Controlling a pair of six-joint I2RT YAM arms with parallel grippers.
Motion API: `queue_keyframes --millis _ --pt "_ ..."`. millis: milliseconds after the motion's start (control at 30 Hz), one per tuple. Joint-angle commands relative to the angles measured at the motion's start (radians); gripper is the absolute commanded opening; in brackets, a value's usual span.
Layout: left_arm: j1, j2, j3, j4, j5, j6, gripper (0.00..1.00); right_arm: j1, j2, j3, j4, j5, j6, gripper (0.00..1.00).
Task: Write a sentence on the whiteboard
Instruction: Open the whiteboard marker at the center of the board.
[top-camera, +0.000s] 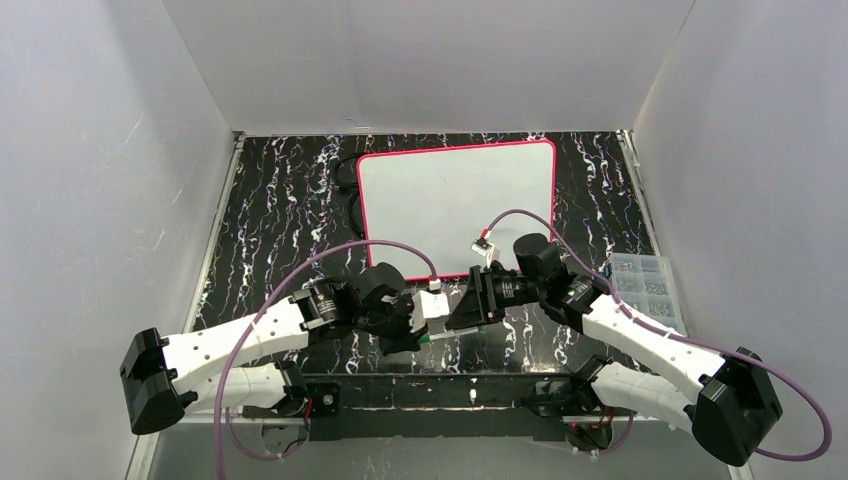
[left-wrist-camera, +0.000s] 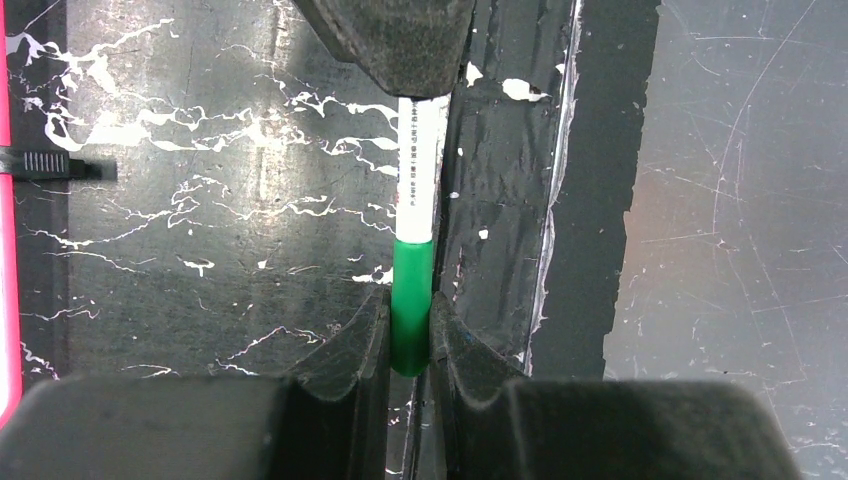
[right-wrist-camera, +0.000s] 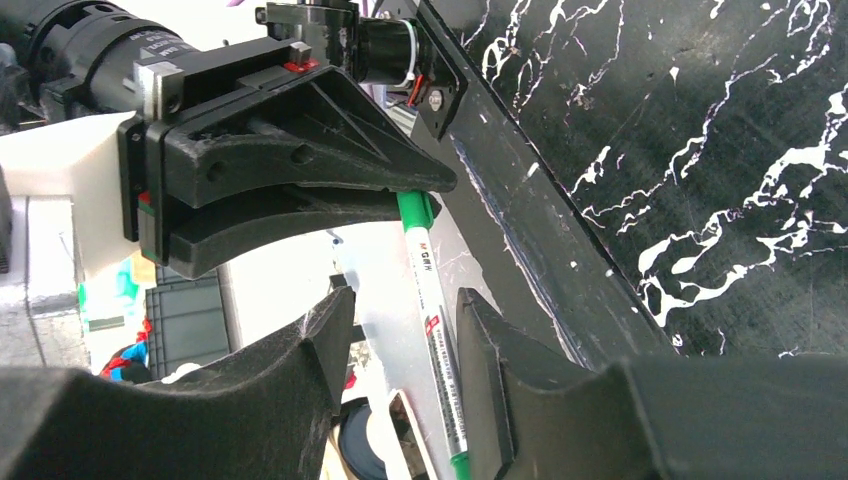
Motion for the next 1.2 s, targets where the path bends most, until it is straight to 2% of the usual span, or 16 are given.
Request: queue_keyframes --millis 0,467,833,1033,1167 --pt "0.017 -0.028 0.035 0.011 -0.009 -0.013 0.0 0.014 -0.007 -0.012 0.026 0.002 0.009 0.51" --pt "0.024 -0.043 0.027 0.014 -0.006 -0.014 0.0 0.02 -0.028 -0.048 0.036 0.018 0.022 0.55" --pt "0.026 -0.066 0.016 0.03 0.019 -0.018 0.0 0.019 -0.074 -0.094 0.075 0.051 0.064 0.66" --pt "0.027 -0.038 0.027 0.012 0.028 -0.012 0.0 0.02 -0.089 -0.103 0.152 0.029 0.112 0.59" --pt "0.027 -0.03 0.028 0.007 0.021 -0.013 0.0 0.02 -0.093 -0.109 0.193 0.018 0.142 0.45"
